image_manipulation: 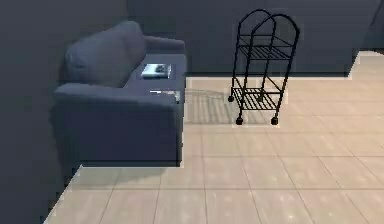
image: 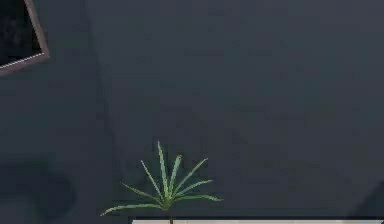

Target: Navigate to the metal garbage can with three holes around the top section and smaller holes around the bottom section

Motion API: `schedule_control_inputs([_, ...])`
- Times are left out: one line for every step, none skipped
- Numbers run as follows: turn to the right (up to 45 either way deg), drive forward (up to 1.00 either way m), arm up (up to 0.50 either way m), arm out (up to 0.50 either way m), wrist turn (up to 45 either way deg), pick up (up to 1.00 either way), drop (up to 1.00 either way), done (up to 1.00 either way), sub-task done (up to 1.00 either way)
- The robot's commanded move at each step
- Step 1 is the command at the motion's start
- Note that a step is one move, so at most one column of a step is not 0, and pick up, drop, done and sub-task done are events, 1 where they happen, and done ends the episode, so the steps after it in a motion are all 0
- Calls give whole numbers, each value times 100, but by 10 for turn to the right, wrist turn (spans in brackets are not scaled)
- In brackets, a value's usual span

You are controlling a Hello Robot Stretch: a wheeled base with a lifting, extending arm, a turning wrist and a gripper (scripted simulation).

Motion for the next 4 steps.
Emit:
schedule_control_inputs([450,0,0,0,0,0,0,0,0])
schedule_control_inputs([450,0,0,0,0,0,0,0,0])
schedule_control_inputs([450,0,0,0,0,0,0,0,0])
schedule_control_inputs([120,0,0,0,0,0,0,0,0])
